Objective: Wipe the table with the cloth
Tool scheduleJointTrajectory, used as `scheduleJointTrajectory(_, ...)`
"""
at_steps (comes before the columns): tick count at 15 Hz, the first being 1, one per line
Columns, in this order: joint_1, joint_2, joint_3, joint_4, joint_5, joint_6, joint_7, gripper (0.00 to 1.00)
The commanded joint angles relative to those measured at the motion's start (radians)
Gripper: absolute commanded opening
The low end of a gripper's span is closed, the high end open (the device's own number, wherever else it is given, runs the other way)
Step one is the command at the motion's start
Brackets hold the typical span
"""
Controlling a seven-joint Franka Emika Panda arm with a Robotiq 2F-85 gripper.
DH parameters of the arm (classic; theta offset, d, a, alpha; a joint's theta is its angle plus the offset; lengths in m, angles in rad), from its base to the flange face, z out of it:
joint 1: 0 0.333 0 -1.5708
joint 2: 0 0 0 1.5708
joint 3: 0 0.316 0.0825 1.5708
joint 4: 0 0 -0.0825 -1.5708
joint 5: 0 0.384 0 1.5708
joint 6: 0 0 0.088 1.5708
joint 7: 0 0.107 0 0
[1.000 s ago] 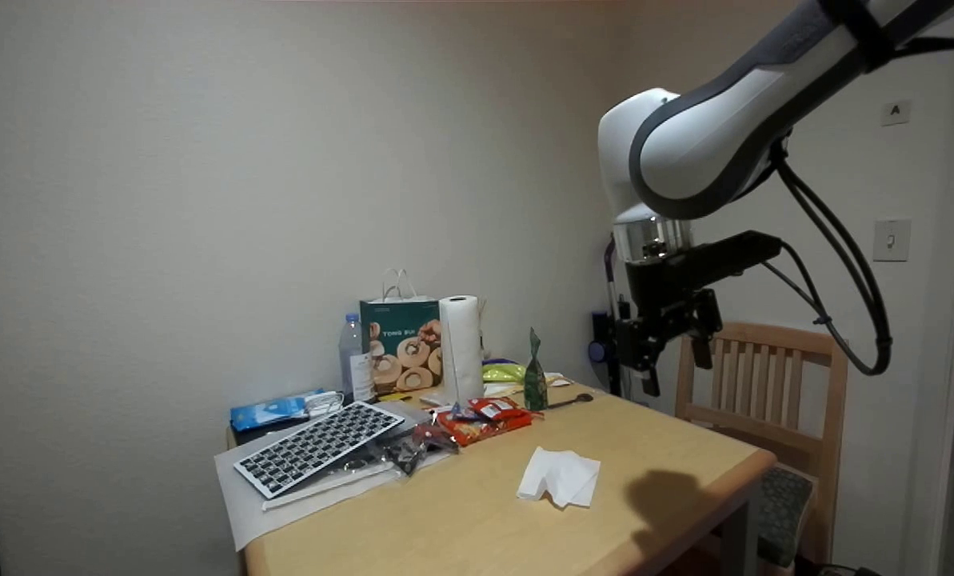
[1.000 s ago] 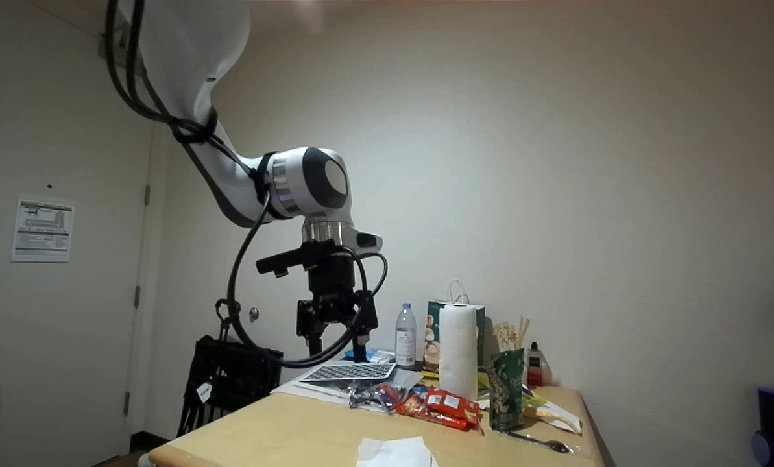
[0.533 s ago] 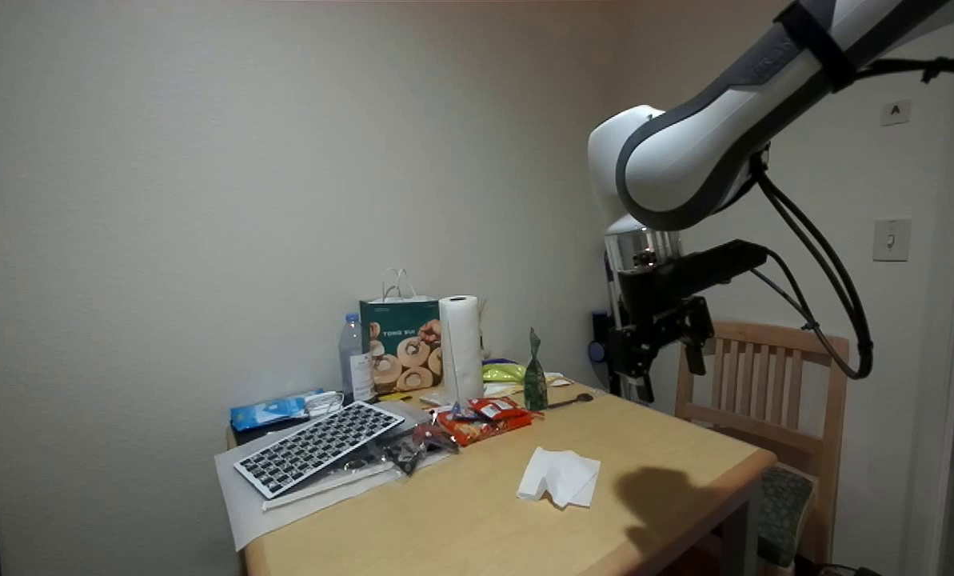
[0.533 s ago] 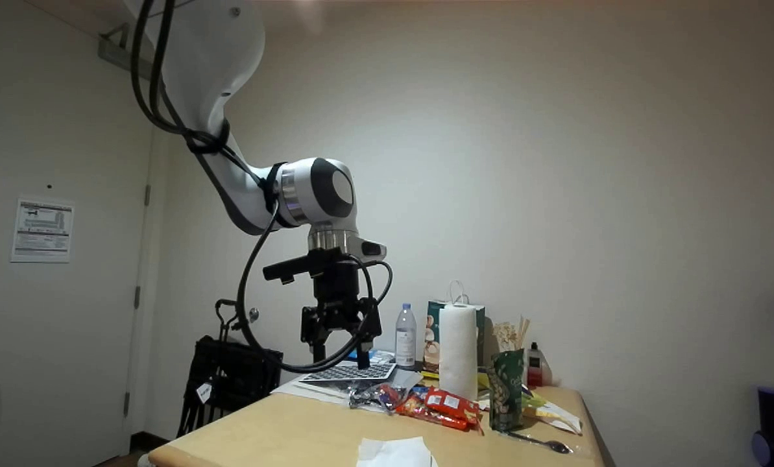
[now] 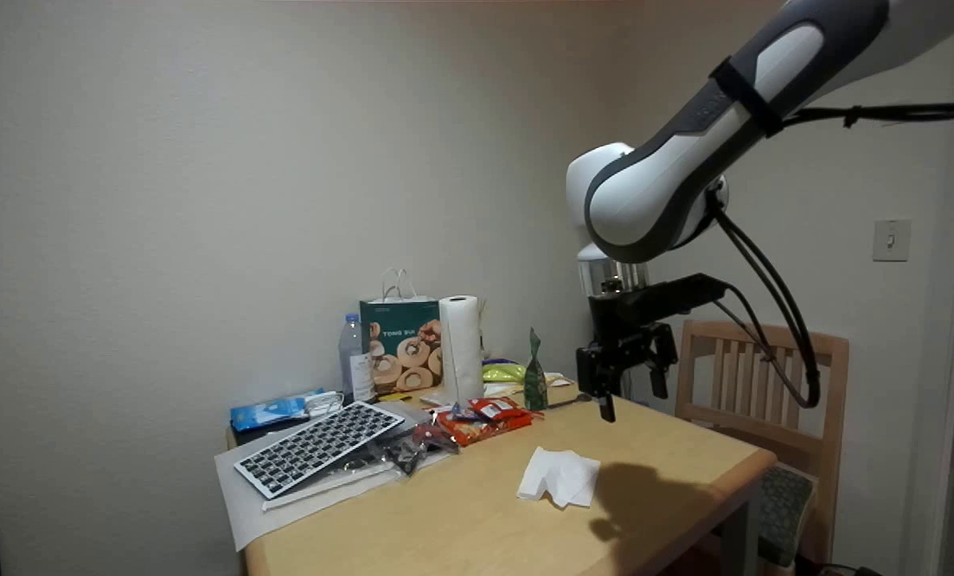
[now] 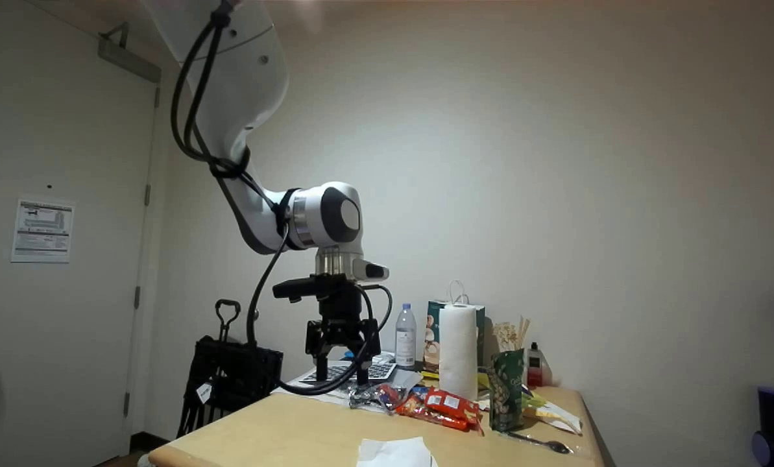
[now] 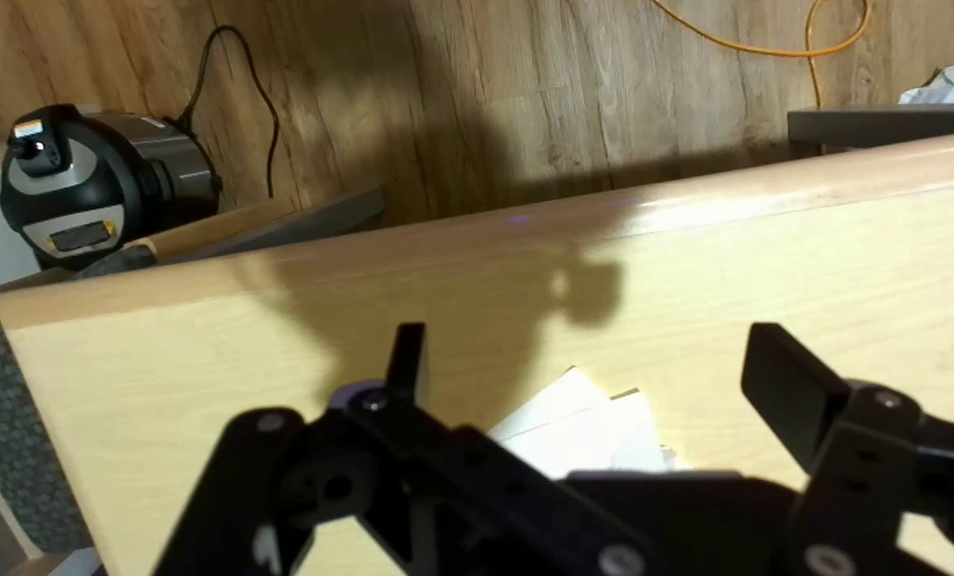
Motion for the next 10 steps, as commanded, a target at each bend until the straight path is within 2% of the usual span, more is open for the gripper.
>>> scheduleJointTrajectory(1, 0.019, 0.082, -0.016, 0.058, -0.003, 0.015, -0.040, 1.00)
scheduleJointTrajectory(7, 0.031, 0.084, -0.025, 0.055, -0.010, 0.004, -0.023, 1.00)
scheduleJointTrajectory(10, 0.030, 0.135, -0.029, 0.067, 0.058, 0.100, 0.053, 1.00)
